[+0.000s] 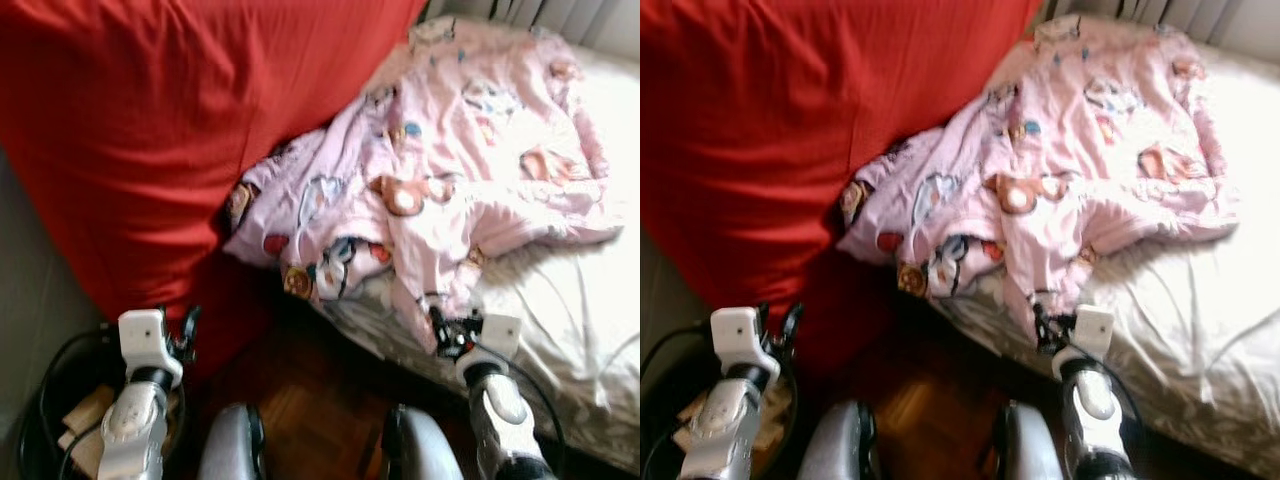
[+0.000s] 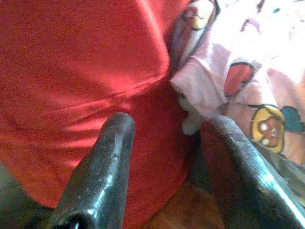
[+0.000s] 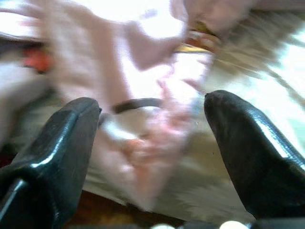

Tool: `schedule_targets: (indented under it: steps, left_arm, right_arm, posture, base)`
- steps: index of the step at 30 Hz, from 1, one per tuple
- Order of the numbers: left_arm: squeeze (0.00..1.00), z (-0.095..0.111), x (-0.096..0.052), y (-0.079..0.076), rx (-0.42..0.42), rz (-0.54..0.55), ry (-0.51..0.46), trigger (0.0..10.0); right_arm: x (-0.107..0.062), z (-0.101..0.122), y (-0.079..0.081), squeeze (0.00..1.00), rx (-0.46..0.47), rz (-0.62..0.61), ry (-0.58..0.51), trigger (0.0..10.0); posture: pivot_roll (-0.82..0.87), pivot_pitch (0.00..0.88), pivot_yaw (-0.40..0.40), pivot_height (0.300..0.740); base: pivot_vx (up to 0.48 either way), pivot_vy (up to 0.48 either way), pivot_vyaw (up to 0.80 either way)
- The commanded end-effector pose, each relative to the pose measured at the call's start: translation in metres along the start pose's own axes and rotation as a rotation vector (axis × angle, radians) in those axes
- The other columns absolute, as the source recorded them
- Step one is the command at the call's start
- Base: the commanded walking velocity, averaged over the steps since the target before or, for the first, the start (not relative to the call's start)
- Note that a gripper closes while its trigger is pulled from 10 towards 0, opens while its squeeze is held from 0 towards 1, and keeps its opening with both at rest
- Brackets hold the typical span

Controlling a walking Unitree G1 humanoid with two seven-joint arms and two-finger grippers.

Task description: Clean up the room

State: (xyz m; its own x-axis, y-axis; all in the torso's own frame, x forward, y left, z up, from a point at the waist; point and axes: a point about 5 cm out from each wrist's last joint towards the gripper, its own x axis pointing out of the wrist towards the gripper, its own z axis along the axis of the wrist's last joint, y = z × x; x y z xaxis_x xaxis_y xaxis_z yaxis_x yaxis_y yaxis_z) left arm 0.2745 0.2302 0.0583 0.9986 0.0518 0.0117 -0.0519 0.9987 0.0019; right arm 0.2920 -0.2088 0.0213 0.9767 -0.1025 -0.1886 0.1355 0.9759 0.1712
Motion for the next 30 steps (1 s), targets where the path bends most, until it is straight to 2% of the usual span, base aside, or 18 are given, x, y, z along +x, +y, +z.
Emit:
schedule_targets:
  steps: [1, 8, 11, 22, 29, 30]
  left_arm:
    - [0.0, -0.001, -0.003, 0.005, 0.01, 0.008, 0.012, 10.0]
    - [0.0, -0.001, -0.004, 0.005, 0.015, 0.01, 0.013, 10.0]
    - [0.0, 0.0, -0.004, 0.004, 0.016, 0.006, 0.011, 10.0]
    - [0.0, 0.0, -0.004, 0.003, 0.018, 0.002, 0.013, 10.0]
    - [0.0, 0.0, -0.005, 0.004, 0.025, 0.003, 0.014, 10.0]
    - [0.0, 0.0, -0.005, 0.004, 0.028, 0.004, 0.014, 10.0]
  right_arm:
    - [-0.002, -0.005, -0.005, 0.0, 0.033, -0.033, 0.024, 10.0]
    - [-0.001, -0.003, -0.001, 0.0, 0.018, 0.006, 0.013, 10.0]
    - [-0.002, -0.007, 0.01, 0.0, -0.001, 0.092, 0.038, 10.0]
    - [-0.001, -0.006, 0.007, 0.0, 0.006, 0.073, 0.038, 10.0]
    - [-0.002, -0.008, 0.007, 0.0, 0.049, 0.034, 0.034, 10.0]
    - [-0.002, -0.008, 0.006, 0.51, 0.08, 0.009, 0.03, 10.0]
  posture:
    - [0.07, 0.185, -0.046, 0.585]
    - [0.07, 0.198, -0.047, 0.585]
    - [0.07, 0.201, -0.045, 0.585]
    - [0.07, 0.211, -0.045, 0.585]
    - [0.08, 0.205, -0.041, 0.585]
    - [0.08, 0.204, -0.04, 0.585]
  base:
    - [0.259, 0.0, -0.66]
    - [0.256, 0.0, -0.19]
    - [0.254, 0.0, 0.0]
    - [0.254, 0.0, 0.0]
    - [0.0, 0.0, 0.0]
    - [0.0, 0.0, 0.0]
